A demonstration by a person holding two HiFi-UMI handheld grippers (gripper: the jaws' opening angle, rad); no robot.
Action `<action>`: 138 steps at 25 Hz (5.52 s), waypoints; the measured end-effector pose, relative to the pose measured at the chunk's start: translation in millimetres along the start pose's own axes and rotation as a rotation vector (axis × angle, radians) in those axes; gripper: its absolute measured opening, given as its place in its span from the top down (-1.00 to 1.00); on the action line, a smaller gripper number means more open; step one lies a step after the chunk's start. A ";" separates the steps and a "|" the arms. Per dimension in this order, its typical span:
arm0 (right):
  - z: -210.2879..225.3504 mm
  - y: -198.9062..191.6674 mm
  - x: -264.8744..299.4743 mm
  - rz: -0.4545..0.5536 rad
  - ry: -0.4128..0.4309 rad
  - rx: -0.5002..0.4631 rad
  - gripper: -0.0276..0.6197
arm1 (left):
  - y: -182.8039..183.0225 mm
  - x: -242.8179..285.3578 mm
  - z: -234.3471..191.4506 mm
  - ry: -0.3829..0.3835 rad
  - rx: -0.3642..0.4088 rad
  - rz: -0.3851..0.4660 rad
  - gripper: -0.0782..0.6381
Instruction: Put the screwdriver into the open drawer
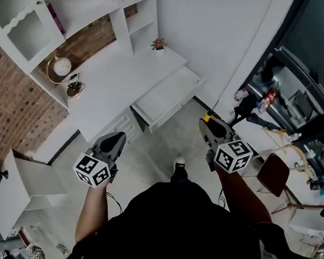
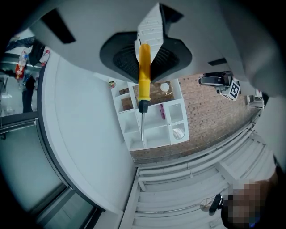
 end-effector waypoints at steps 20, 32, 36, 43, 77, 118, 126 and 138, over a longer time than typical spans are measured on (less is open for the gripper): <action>94.7 18.3 59.5 -0.054 0.042 0.013 0.64 | 5.3 93.1 -26.8 0.047 -0.053 -0.032 0.72; 112.7 23.9 91.4 -0.078 0.086 0.033 0.65 | 4.9 107.4 -42.0 0.083 -0.083 -0.039 0.72; 117.2 18.9 99.1 -0.091 0.088 0.046 0.65 | -5.0 110.7 -46.4 0.089 -0.104 -0.063 0.72; 130.4 14.6 111.1 -0.118 0.090 0.053 0.65 | -10.7 124.3 -55.2 0.095 -0.114 -0.064 0.72; 253.0 50.9 201.6 -0.200 0.211 0.060 0.65 | 29.9 224.1 -77.2 0.222 -0.148 -0.057 0.73; 274.1 38.9 319.4 -0.265 0.210 0.032 0.65 | 18.0 252.8 -184.3 0.241 -0.223 -0.076 0.73; 296.3 17.2 347.0 -0.319 0.172 0.042 0.65 | 12.3 269.7 -202.8 0.230 -0.221 -0.112 0.73; 304.4 -1.7 373.6 -0.364 0.157 0.049 0.64 | 7.3 280.6 -226.8 0.232 -0.241 -0.126 0.73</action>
Point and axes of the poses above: the fingertips, and each gripper's own axes: x forward along the fingers, z to its right, y out of its top, the point moved 9 cm from there along -x, backward along the fingers, and after that the axes turned 9 degrees about y, right-handed, at the moved point
